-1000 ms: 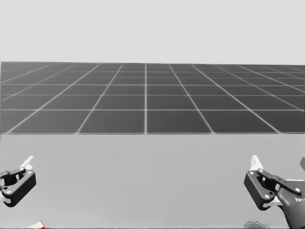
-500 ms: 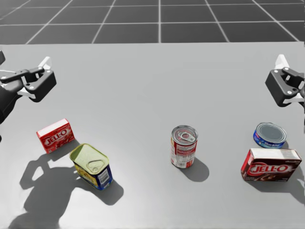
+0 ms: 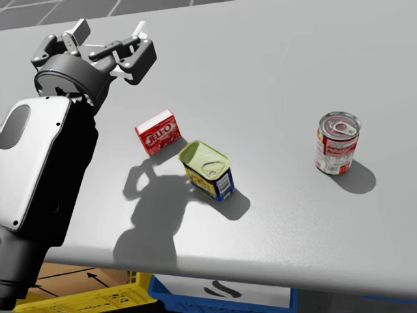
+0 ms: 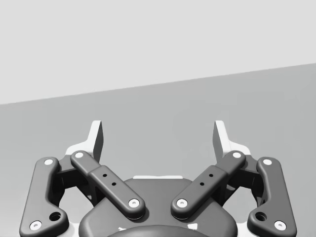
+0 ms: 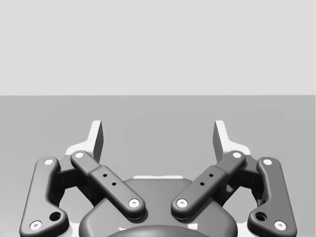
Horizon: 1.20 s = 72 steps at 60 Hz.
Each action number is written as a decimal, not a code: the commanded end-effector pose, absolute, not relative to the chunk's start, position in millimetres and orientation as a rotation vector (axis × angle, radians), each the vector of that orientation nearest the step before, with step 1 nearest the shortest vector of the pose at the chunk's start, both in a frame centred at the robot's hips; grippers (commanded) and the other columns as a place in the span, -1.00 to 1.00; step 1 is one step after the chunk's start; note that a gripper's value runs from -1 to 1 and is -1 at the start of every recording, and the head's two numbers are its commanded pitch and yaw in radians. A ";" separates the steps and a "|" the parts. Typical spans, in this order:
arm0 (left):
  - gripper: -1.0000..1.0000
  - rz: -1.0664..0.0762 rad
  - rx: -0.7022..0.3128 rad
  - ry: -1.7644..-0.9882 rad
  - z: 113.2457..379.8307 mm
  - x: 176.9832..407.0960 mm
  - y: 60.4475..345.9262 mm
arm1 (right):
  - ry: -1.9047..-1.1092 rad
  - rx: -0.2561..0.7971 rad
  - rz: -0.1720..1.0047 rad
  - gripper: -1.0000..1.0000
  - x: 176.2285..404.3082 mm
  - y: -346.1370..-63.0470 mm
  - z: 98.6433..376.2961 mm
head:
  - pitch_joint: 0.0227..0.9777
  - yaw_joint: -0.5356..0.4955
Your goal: Grasp the can of spam and hold it up.
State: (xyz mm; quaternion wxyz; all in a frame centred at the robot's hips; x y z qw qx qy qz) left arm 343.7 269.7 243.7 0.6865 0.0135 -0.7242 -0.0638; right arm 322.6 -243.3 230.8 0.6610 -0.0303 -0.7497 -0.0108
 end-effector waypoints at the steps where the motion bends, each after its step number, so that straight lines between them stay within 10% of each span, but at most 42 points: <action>1: -1.00 -0.139 0.000 -1.649 252.2 336.8 267.1 | -1.691 -0.069 -0.024 -1.00 323.5 -242.8 229.9 | 0.81 0.53; 29: -1.00 -0.448 -0.266 -1.533 284.2 222.5 256.5 | -1.686 -0.100 -0.013 -1.00 324.6 -244.4 226.2 | 0.76 0.57; 54: -1.00 -0.545 -0.410 -1.257 208.6 170.9 253.4 | -1.689 -0.107 -0.013 -1.00 325.6 -244.8 225.8 | 0.79 0.57; 72: -1.00 -0.470 -0.450 -1.194 165.5 170.3 233.9 | -1.693 -0.111 -0.007 -1.00 326.8 -245.0 224.6 | 0.78 0.57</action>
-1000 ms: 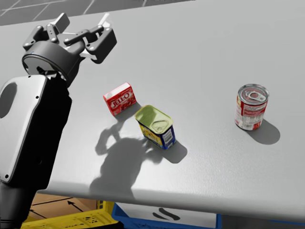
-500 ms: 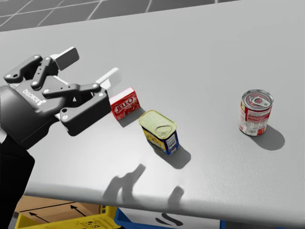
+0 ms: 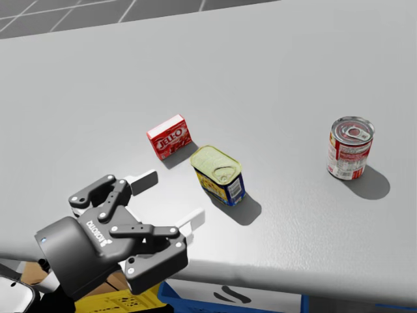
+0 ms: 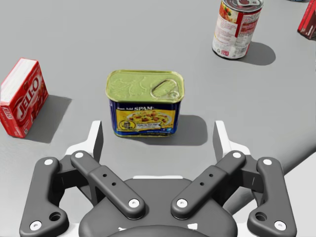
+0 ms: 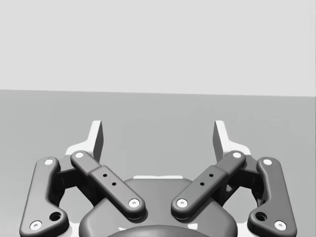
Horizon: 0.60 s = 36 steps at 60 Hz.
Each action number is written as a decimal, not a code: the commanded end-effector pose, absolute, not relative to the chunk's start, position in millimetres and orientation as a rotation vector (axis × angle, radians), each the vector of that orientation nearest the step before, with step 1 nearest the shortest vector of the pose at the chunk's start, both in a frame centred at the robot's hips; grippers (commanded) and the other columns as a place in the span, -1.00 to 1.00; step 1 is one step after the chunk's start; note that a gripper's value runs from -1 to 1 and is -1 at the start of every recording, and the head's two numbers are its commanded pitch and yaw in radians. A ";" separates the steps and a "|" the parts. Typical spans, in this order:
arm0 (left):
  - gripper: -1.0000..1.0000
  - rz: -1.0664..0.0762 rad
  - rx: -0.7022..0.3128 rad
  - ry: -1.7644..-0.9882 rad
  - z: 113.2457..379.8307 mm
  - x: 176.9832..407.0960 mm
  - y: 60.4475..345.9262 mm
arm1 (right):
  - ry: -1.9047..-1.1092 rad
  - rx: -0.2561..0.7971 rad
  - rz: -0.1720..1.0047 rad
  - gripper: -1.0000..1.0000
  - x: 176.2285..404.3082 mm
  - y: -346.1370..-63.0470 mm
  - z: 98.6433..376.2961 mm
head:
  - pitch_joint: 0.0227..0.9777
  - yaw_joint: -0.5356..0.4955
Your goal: Grasp the can of spam and hold it up.
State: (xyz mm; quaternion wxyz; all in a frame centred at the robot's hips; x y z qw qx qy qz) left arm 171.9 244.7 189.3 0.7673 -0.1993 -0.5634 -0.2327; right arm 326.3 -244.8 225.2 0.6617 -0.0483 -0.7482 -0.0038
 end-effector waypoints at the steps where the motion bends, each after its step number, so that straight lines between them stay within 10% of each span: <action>1: -1.00 -0.466 -0.452 -1.192 164.5 170.8 233.3 | -1.693 -0.111 -0.007 -1.00 326.8 -245.0 224.6 | 0.79 0.57; 36: -1.00 -0.401 -0.425 -1.180 139.0 222.9 214.5 | -1.682 -0.122 -0.014 -1.00 327.1 -246.3 224.1 | 0.80 0.52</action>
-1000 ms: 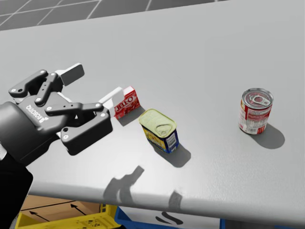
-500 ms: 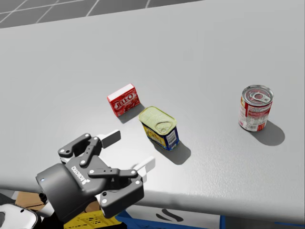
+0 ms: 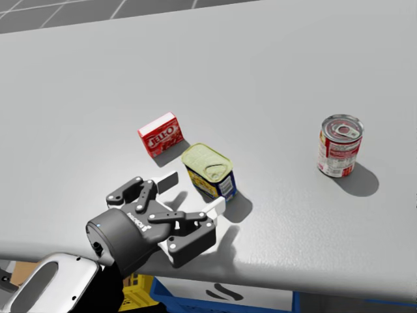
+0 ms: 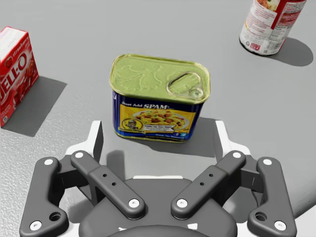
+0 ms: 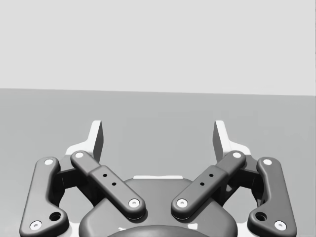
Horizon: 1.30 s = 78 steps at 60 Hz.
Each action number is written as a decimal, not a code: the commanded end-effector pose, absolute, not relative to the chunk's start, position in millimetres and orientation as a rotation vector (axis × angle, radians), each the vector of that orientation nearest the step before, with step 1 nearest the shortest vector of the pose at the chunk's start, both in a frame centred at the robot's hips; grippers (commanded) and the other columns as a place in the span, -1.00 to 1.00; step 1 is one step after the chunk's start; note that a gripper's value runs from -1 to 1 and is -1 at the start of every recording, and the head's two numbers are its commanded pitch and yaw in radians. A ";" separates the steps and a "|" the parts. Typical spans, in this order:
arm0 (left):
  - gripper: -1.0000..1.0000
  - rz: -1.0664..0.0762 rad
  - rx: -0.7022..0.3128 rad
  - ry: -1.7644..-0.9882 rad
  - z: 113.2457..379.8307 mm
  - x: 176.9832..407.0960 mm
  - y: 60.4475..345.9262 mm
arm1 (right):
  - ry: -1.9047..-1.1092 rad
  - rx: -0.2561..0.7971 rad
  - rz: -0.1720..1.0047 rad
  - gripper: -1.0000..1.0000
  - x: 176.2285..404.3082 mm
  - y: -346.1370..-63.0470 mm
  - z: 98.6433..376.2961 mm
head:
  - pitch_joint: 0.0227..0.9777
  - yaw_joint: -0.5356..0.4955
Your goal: Grasp the can of spam and hold it up.
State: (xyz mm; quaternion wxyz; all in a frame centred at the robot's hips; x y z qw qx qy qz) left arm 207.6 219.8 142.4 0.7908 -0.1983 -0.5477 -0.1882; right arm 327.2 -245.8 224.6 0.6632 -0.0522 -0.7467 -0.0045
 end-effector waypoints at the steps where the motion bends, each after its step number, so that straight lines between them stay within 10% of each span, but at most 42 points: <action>1: -1.00 -0.404 -0.424 -1.183 139.2 224.9 213.3 | -1.681 -0.121 -0.014 -1.00 327.0 -246.2 224.1 | 0.80 0.52; 30: -0.97 -0.406 -0.413 -1.164 134.1 247.6 194.2 | -1.682 -0.120 -0.021 -1.00 329.2 -249.2 225.0 | 0.80 0.49; 32: -0.63 -0.404 -0.405 -1.166 133.3 246.3 194.2 | -1.682 -0.119 -0.021 -1.00 329.2 -249.2 225.1 | 0.79 0.49; 34: 1.00 -0.411 -0.400 -1.161 131.8 244.6 194.4 | -1.683 -0.119 -0.021 -1.00 329.2 -249.3 225.1 | 0.79 0.48; 78: 1.00 -0.463 -0.362 -1.147 124.3 240.3 190.8 | -1.699 -0.161 -0.038 -1.00 328.8 -253.7 224.9 | -0.10 0.57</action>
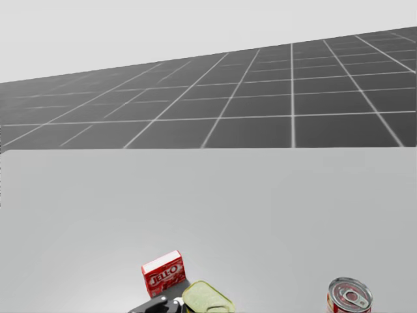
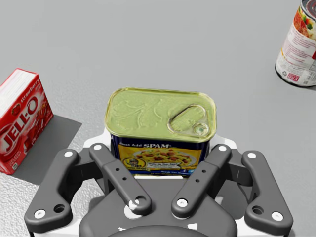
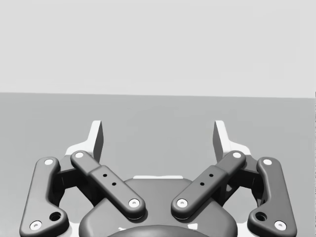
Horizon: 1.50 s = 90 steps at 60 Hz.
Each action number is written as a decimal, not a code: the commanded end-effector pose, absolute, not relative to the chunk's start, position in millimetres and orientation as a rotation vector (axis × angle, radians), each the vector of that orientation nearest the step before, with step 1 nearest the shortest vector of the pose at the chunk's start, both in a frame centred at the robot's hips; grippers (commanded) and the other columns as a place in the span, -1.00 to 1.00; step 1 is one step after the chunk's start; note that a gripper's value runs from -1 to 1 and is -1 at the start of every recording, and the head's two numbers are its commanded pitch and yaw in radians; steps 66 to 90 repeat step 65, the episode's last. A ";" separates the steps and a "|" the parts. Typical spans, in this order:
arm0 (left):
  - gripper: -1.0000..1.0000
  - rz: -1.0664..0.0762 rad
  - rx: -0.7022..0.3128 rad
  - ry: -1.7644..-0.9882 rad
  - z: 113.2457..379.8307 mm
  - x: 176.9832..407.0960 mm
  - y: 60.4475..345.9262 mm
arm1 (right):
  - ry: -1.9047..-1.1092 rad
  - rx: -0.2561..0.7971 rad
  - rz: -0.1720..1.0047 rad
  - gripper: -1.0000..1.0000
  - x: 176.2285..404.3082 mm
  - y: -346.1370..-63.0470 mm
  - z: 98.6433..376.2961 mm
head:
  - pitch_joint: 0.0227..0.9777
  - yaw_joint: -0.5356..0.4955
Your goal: Grasp the can of spam and hold it up.
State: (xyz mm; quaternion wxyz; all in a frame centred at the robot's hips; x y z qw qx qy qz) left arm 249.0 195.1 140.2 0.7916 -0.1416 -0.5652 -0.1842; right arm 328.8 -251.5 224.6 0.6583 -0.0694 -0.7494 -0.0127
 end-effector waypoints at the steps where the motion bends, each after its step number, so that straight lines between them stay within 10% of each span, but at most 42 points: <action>1: 1.00 -0.464 -0.359 -1.149 124.8 240.5 190.6 | -1.700 -0.159 -0.039 -1.00 328.9 -253.9 225.0 | -0.10 0.57; 65: 1.00 -0.656 -0.181 -1.595 339.6 261.7 194.6 | -1.733 -0.153 -0.018 -1.00 333.5 -261.5 222.1 | -0.15 0.61; 90: 1.00 -0.656 -0.181 -1.595 339.6 261.7 194.6 | -1.733 -0.153 -0.018 -1.00 333.5 -261.5 222.1 | -0.15 0.61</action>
